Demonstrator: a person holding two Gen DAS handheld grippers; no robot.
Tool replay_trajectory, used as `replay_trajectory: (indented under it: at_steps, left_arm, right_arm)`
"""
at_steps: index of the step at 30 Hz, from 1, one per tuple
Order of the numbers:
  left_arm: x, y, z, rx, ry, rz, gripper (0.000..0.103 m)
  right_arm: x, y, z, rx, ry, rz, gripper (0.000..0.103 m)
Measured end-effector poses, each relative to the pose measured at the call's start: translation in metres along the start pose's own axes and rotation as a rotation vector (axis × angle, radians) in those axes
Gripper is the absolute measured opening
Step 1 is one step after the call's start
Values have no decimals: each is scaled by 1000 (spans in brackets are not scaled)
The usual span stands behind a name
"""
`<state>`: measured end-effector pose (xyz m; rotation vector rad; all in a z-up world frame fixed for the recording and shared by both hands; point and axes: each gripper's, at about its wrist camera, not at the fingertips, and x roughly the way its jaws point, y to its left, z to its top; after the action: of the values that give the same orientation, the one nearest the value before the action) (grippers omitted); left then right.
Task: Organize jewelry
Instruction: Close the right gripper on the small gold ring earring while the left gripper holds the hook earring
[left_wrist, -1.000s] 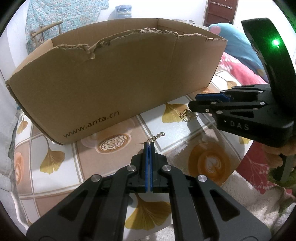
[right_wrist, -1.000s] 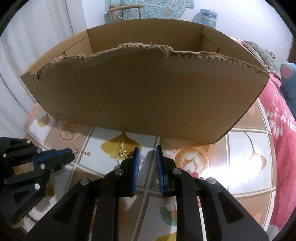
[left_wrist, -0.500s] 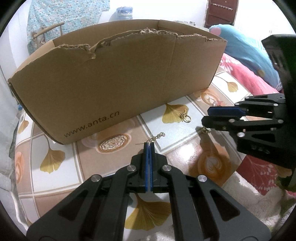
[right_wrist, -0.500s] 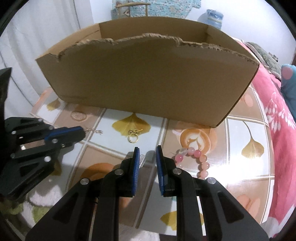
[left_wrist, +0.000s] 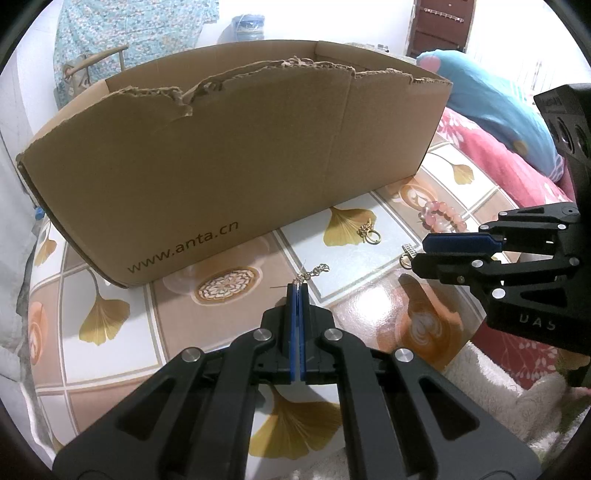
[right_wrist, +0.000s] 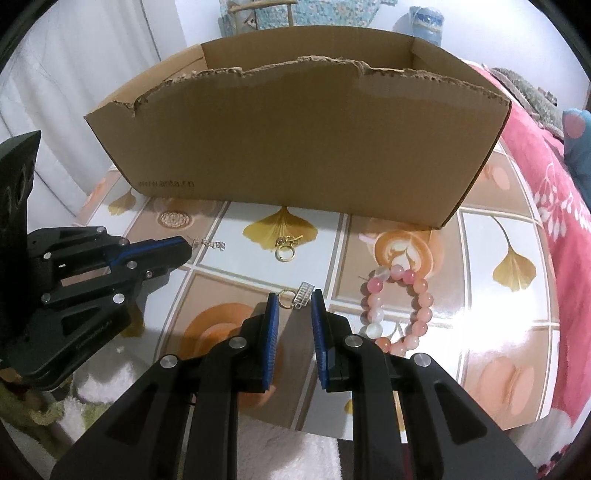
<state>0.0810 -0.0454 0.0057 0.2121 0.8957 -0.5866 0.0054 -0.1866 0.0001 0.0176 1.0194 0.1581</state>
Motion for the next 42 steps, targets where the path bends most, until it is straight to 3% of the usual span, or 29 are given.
replay_trajectory:
  at_steps: [15,26,42]
  left_arm:
    - [0,0,0,3,0,2,1]
    - [0,0,0,2,-1,3,1]
    - [0,-1,0,3,-2,5,1]
  right_arm:
    - [6,-1,5,33,13,-15,18]
    - [4,-5,13,118,19,24,17]
    - [14,33,11,-44,-6,-62,17]
